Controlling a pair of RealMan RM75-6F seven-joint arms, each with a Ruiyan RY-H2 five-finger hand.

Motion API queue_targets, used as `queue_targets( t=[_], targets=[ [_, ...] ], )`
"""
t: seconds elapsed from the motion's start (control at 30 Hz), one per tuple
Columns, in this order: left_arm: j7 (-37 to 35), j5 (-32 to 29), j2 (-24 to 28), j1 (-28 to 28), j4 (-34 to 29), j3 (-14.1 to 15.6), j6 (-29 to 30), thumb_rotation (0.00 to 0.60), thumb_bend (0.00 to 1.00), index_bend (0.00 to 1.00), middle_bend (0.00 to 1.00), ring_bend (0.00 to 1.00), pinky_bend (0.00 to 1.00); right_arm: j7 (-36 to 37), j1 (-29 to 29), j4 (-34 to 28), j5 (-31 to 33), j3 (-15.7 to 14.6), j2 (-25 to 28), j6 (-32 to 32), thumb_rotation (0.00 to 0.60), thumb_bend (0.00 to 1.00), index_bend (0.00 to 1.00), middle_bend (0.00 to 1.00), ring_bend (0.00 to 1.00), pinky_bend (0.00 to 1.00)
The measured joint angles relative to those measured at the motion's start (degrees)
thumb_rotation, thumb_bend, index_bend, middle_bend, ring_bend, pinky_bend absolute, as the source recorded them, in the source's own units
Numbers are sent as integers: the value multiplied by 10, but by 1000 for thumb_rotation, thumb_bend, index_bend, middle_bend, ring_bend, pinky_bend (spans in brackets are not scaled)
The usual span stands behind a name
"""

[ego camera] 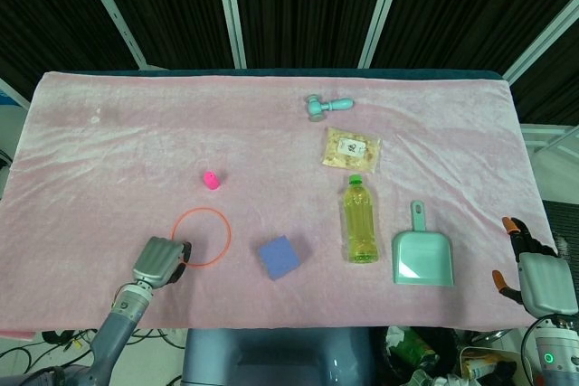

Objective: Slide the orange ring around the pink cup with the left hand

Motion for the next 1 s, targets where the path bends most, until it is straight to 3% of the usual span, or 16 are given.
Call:
queue_targets(
  t=[1.0],
  targets=[
    [14, 4, 58, -24, -111, -47, 38, 600, 467, 613, 989, 986, 1000, -2, 0, -2, 5, 0, -1, -1, 600, 249, 45, 71, 265, 321]
  ],
)
